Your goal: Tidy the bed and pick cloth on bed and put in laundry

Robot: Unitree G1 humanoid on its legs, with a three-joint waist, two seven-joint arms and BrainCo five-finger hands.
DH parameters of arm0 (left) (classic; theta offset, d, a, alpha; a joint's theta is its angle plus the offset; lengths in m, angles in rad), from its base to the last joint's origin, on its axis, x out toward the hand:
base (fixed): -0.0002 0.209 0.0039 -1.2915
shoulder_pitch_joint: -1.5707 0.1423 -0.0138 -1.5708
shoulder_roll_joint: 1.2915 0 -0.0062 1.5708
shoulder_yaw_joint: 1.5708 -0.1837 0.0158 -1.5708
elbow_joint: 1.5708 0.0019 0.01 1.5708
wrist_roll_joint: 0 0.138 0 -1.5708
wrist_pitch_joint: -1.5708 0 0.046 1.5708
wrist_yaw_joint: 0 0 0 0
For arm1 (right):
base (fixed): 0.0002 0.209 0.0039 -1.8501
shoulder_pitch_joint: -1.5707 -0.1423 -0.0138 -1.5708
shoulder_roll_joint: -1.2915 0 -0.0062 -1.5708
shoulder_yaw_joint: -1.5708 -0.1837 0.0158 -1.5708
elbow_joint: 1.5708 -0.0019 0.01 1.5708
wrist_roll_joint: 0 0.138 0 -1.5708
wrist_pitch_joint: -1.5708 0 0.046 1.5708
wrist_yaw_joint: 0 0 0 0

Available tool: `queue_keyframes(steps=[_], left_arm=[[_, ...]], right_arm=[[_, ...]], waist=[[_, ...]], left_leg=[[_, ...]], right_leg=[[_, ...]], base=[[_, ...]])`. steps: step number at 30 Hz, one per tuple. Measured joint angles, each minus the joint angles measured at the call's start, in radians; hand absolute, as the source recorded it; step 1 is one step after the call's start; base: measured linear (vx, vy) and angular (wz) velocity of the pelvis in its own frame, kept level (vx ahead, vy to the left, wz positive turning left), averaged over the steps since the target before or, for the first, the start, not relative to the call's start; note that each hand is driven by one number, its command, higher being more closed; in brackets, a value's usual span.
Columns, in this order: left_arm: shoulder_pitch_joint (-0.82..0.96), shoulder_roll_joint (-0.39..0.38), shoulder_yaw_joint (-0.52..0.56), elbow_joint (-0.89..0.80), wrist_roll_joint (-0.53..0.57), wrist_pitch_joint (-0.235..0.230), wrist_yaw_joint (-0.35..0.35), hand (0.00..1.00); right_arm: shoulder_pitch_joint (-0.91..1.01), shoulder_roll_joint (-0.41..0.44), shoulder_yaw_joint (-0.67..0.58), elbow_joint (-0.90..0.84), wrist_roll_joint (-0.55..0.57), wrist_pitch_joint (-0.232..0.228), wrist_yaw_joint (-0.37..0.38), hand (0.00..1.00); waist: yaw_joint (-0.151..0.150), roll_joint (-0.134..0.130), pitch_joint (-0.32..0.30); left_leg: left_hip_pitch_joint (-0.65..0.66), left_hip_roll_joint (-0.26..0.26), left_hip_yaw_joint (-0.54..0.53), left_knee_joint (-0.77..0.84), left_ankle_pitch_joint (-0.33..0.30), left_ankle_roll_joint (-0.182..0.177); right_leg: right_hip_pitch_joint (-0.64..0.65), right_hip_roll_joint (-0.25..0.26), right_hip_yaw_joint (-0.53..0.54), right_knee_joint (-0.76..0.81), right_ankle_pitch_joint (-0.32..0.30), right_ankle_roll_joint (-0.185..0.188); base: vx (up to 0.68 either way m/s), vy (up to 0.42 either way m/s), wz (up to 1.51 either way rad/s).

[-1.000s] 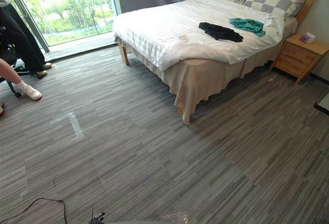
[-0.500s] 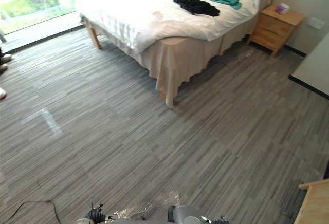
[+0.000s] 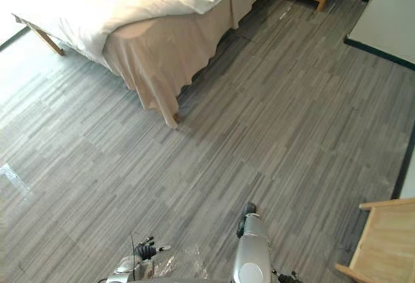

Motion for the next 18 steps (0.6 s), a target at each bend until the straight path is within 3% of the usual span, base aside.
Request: queue_keyframes(steps=[2, 3, 4, 6, 8, 9, 11, 13, 14, 15, 16, 17, 18], left_arm=[[0.002, -0.001, -0.069, -0.038, -0.023, -0.003, 0.013, 0.00], [0.003, -0.003, -0.087, -0.043, -0.030, -0.004, 0.014, 0.00], [0.003, -0.004, -0.119, -0.045, -0.041, -0.012, 0.015, 0.00], [0.002, -0.005, -0.161, -0.054, -0.060, -0.031, 0.015, 0.00], [-0.001, -0.004, -0.181, -0.056, -0.065, -0.040, 0.014, 0.00], [-0.001, -0.003, -0.201, -0.058, -0.087, -0.044, 0.009, 0.00], [-0.002, -0.004, -0.223, -0.064, -0.107, -0.046, 0.007, 0.00], [0.001, -0.001, -0.220, -0.066, -0.118, -0.047, 0.006, 0.00], [0.001, 0.004, -0.221, -0.064, -0.118, -0.047, 0.006, 0.00], [0.001, 0.011, -0.222, -0.062, -0.117, -0.046, 0.006, 0.00], [-0.002, 0.018, -0.226, -0.051, -0.117, -0.043, 0.006, 0.00], [-0.002, 0.019, -0.226, -0.051, -0.116, -0.043, 0.006, 0.00], [-0.002, 0.034, -0.242, -0.052, -0.115, -0.043, 0.005, 0.00]], right_arm=[[-0.020, -0.026, 0.057, 0.007, -0.009, -0.003, 0.000, 0.00], [-0.024, -0.036, 0.078, 0.020, -0.018, -0.005, 0.000, 0.00], [-0.044, -0.058, 0.116, 0.045, -0.040, -0.006, 0.000, 0.00], [-0.096, -0.081, 0.134, 0.065, -0.074, -0.008, 0.001, 0.00], [-0.125, -0.088, 0.125, 0.066, -0.076, -0.008, 0.001, 0.00], [-0.125, -0.088, 0.118, 0.066, -0.076, -0.011, 0.000, 0.00], [-0.127, -0.089, 0.103, 0.070, -0.076, -0.009, 0.000, 0.00], [-0.124, -0.078, 0.112, 0.073, -0.076, -0.008, -0.001, 0.00], [-0.116, -0.073, 0.128, 0.075, -0.076, -0.009, -0.001, 0.00], [-0.107, -0.063, 0.135, 0.077, -0.077, -0.009, 0.000, 0.00], [-0.100, -0.041, 0.146, 0.077, -0.077, -0.010, 0.001, 0.00], [-0.099, -0.037, 0.147, 0.078, -0.077, -0.009, 0.002, 0.00], [-0.095, -0.024, 0.150, 0.090, -0.080, -0.008, 0.004, 0.00]], waist=[[-0.001, -0.023, -0.004], [0.002, -0.032, -0.010], [0.014, -0.039, -0.024], [0.030, -0.040, -0.026], [0.035, -0.038, -0.027], [0.046, -0.025, -0.029], [0.058, 0.007, -0.028], [0.064, 0.021, -0.034], [0.080, 0.011, -0.041], [0.080, -0.012, -0.057], [0.073, -0.042, -0.082], [0.073, -0.049, -0.082], [0.075, -0.064, -0.082]], left_leg=[[-0.113, -0.060, -0.088, 0.225, -0.239, -0.038], [-0.137, -0.093, -0.110, 0.252, -0.296, -0.044], [-0.184, -0.170, -0.134, 0.260, -0.389, -0.046], [-0.267, -0.282, -0.126, 0.202, -0.501, -0.027], [-0.330, -0.386, -0.128, 0.036, -0.518, -0.017], [-0.361, -0.442, -0.128, -0.118, -0.506, -0.022], [-0.435, -0.445, -0.124, -0.219, -0.483, -0.040], [-0.478, -0.417, -0.071, -0.260, -0.439, 0.013], [-0.466, -0.415, -0.050, -0.238, -0.350, 0.072], [-0.456, -0.435, -0.046, -0.239, -0.311, 0.138], [-0.447, -0.484, -0.048, -0.241, -0.341, 0.206], [-0.443, -0.489, -0.048, -0.233, -0.346, 0.212], [-0.423, -0.496, -0.054, -0.213, -0.380, 0.214]], right_leg=[[0.149, 0.037, -0.009, -0.146, 0.022, -0.019], [0.185, 0.045, -0.008, -0.184, 0.026, -0.019], [0.243, 0.054, -0.005, -0.241, 0.032, -0.019], [0.320, 0.067, 0.020, -0.307, 0.032, -0.019], [0.382, 0.065, 0.027, -0.362, 0.031, -0.018], [0.425, 0.068, 0.030, -0.394, 0.021, -0.006], [0.490, 0.094, 0.032, -0.422, -0.009, 0.019], [0.562, 0.106, 0.039, -0.440, -0.050, 0.066], [0.601, 0.096, 0.066, -0.450, -0.068, 0.092], [0.619, 0.075, 0.082, -0.457, -0.075, 0.105], [0.624, 0.029, 0.090, -0.435, -0.059, 0.129], [0.621, 0.023, 0.094, -0.419, -0.054, 0.136], [0.587, 0.007, 0.115, -0.292, -0.046, 0.149]], base=[[0.44, -0.325, -0.03], [0.43, -0.228, -0.13], [0.43, -0.192, -0.26], [0.48, -0.112, -0.40], [0.46, -0.008, -0.23], [0.40, 0.050, -0.13], [0.41, 0.121, -0.15], [0.48, 0.214, -0.35], [0.49, 0.204, -0.55], [0.55, 0.184, -0.29], [0.57, 0.178, 0.01], [0.59, 0.212, 0.33], [0.56, 0.241, 0.37]])
